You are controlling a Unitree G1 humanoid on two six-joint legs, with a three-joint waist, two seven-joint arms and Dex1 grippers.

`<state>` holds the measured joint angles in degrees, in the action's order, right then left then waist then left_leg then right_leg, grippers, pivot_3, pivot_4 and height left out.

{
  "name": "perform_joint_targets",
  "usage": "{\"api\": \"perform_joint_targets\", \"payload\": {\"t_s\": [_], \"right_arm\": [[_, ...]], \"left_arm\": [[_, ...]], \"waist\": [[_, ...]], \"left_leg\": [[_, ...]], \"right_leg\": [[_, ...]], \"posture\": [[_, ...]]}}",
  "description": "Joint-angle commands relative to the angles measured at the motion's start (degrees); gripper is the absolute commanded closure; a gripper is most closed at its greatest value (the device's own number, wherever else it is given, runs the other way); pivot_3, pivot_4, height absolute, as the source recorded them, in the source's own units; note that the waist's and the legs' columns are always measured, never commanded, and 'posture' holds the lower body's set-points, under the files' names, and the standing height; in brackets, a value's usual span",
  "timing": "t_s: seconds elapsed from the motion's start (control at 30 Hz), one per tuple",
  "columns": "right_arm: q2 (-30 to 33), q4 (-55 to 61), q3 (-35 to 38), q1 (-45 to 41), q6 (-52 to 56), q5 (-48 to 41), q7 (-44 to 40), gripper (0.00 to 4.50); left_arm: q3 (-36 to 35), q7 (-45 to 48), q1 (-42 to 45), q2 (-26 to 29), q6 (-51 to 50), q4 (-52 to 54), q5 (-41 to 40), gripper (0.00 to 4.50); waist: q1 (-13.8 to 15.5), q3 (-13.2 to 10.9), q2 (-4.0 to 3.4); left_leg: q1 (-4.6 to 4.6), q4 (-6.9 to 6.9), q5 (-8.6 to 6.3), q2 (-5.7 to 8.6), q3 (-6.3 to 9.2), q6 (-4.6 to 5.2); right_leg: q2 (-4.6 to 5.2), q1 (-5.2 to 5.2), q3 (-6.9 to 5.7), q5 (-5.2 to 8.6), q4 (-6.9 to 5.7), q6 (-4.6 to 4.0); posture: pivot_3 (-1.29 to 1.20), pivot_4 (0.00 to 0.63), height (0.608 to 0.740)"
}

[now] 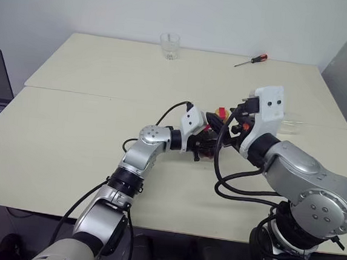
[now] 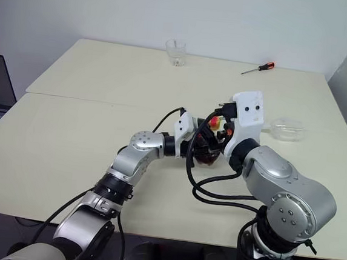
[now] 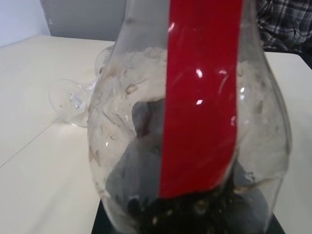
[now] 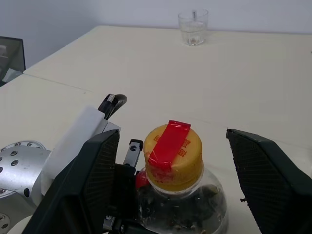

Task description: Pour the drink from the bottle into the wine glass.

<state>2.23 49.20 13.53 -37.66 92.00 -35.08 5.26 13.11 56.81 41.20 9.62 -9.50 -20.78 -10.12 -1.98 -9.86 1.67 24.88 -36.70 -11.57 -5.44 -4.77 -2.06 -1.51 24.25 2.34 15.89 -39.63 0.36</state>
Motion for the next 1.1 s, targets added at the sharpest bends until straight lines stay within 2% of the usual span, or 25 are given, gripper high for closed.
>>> {"api": "perform_joint_targets", "payload": {"t_s": [0.03, 0.23, 0.37, 0.47, 0.57, 0.63, 0.73, 0.8, 0.9, 1.0, 1.1], "right_arm": [[0.6, 1.0, 1.0, -1.3, 0.5, -0.3, -0.1, 1.29], [1.7, 1.2, 1.2, -1.1, 0.5, -0.4, -0.7, 3.27], [3.5, 0.8, 1.8, -2.4, 0.5, 0.0, -2.7, 3.27], [10.8, -2.2, 1.5, -3.3, -2.8, -1.4, -9.5, 3.27], [19.8, -8.2, 1.0, -2.2, -12.0, -3.8, -21.0, 3.27], [27.4, -15.0, -2.1, -0.8, -21.7, -3.4, -33.2, 3.27], [33.1, -24.5, -6.2, -0.8, -34.0, -1.2, -44.7, 3.27], [34.3, -33.1, -11.0, -3.6, -45.2, 1.2, -55.3, 3.27], [36.0, -41.8, -18.2, -6.4, -55.4, 4.8, -68.8, 3.27], [35.2, -51.4, -24.2, -10.9, -64.6, 10.9, -76.0, 3.27], [33.1, -59.0, -27.9, -15.1, -68.8, 13.5, -82.4, 3.27]], "left_arm": [[-0.5, -0.2, 0.8, -0.6, 1.4, 1.8, -0.6, 3.6], [-0.6, -0.3, 0.8, -0.7, 1.5, 1.7, -0.5, 3.6], [-0.5, -0.4, 0.8, -0.8, 1.7, 1.4, -0.5, 3.6], [-0.3, -0.5, 0.8, -1.0, 1.7, 1.3, -0.4, 3.6], [-0.2, -0.7, 1.0, -1.3, 1.5, 1.3, -0.4, 3.6], [-0.1, -0.5, 1.2, -1.3, 1.4, 1.4, -0.4, 3.6], [-0.3, -0.5, 1.5, -1.1, 1.4, 1.3, -0.4, 3.6], [-0.8, -0.8, 1.4, -0.5, 1.1, 2.0, -0.6, 3.6], [-0.9, -1.2, 0.6, 0.3, 0.6, 3.3, -0.7, 3.62], [-1.0, -1.9, -0.3, 0.8, 0.1, 4.6, -0.8, 3.62], [-1.0, -2.7, -1.3, 1.1, -0.7, 6.1, -1.1, 3.62]], "waist": [[0.0, 0.0, 0.0], [0.0, 0.0, 0.0], [0.0, 0.0, 0.0], [0.0, 0.0, 0.0], [0.1, 0.0, 0.0], [0.1, 0.0, 0.01], [0.1, 0.0, 0.02], [-0.3, 0.0, 0.03], [-0.5, 0.0, 0.02], [-0.4, 0.0, 0.02], [-0.3, 0.0, 0.01]], "left_leg": [[0.01, 0.02, 0.0, 0.0, 0.0, 0.0], [0.03, 0.11, 0.0, 0.0, 0.0, 0.0], [0.03, 0.17, 0.0, 0.0, -0.01, 0.0], [0.03, 0.18, 0.0, 0.01, -0.01, 0.0], [0.02, 0.2, -0.01, 0.03, -0.04, 0.01], [0.02, 0.31, -0.01, 0.06, -0.05, 0.02], [0.02, 0.36, -0.02, 0.14, -0.05, 0.04], [0.0, 0.39, -0.02, 0.14, -0.04, 0.04], [-0.1, 0.46, -0.02, 0.09, 0.01, 0.04], [-0.11, 0.53, -0.02, 0.03, -0.01, 0.04], [-0.11, 0.52, -0.01, 0.01, -0.06, 0.03]], "right_leg": [[0.0, 0.0, 0.0, 0.0, 0.02, 0.0], [0.0, 0.0, -0.01, 0.0, 0.18, 0.0], [0.0, 0.0, -0.01, 0.0, 0.22, 0.0], [0.01, 0.0, 0.0, 0.0, 0.25, 0.0], [0.02, -0.08, -0.03, -0.01, 0.37, 0.0], [0.02, -0.1, -0.03, -0.01, 0.52, 0.01], [0.01, -0.12, 0.01, -0.01, 0.64, 0.01], [-0.05, -0.1, 0.05, -0.01, 0.65, 0.01], [-0.21, -0.08, 0.04, -0.01, 0.61, 0.01], [-0.24, -0.06, 0.03, -0.01, 0.62, 0.0], [-0.25, -0.03, 0.03, -0.03, 0.6, -0.04]], "posture": [[0.0, 0.15, 0.74], [0.0, 0.15, 0.74], [0.0, 0.15, 0.74], [0.0, 0.15, 0.74], [0.0, 0.15, 0.74], [0.0, 0.15, 0.74], [0.0, 0.15, 0.74], [0.0, 0.15, 0.74], [0.0, 0.15, 0.74], [0.0, 0.15, 0.74], [0.0, 0.15, 0.74]]}}
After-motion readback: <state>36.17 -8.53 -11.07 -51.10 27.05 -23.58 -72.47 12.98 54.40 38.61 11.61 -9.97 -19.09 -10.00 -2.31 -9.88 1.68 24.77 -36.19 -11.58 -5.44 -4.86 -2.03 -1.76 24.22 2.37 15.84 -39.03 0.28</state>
